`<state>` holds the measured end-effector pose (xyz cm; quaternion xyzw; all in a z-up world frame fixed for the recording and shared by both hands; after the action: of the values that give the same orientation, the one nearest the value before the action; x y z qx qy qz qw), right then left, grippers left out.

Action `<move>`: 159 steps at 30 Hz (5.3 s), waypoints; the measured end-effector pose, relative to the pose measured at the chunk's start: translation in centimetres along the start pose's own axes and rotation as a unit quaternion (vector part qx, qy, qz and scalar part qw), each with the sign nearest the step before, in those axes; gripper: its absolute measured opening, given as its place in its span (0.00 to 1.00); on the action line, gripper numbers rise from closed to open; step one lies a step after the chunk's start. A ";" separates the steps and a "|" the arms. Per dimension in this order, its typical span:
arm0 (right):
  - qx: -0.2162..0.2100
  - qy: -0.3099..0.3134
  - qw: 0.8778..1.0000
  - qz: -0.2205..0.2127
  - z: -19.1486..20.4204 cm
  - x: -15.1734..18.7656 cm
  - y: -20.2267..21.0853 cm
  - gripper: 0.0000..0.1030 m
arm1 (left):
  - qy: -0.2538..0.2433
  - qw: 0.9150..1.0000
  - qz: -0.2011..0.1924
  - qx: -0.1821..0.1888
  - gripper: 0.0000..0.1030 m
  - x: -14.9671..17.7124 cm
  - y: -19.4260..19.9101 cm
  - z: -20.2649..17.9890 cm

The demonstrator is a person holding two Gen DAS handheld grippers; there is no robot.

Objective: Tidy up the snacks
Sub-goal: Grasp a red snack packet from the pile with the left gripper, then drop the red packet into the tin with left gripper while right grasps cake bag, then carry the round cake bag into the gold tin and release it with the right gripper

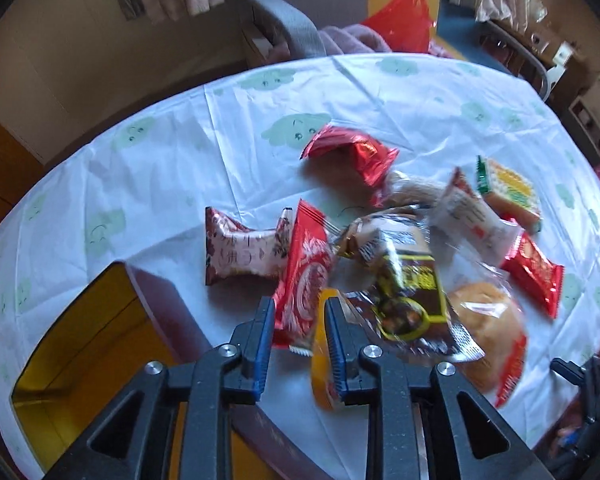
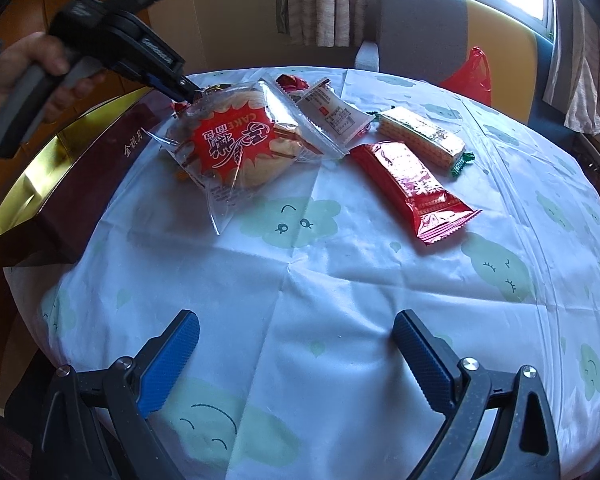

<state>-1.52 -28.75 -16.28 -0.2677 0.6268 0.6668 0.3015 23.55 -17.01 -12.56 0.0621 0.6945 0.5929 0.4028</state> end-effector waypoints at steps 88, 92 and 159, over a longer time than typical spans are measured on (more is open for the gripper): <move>0.001 -0.006 1.000 0.020 1.6 -6.7 -2.1 0.66 | 0.391 0.900 -0.183 0.057 0.01 8.7 10.3 12.5; -0.002 -0.006 1.000 0.018 1.6 -6.7 -2.1 0.66 | 0.380 0.909 -0.171 0.029 0.01 7.3 8.3 13.2; -0.080 0.000 0.997 0.008 7.4 -7.9 0.2 0.69 | 0.235 0.882 -0.270 -0.305 0.68 20.2 23.0 9.4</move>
<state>3.82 -21.85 -9.81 -0.2862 0.5736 0.7169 0.2741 7.01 8.34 -2.01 -0.3953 0.5435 0.6408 0.3711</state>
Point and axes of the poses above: each gripper's, at about its wrist camera, not at the fingertips, and y roughly against the way its jaws point, z to its left, x to its underside, the point moved 7 cm from there along -y, roughly the way its jaws point, and after that the axes turned 10 degrees about -z, right-handed, at the moved point
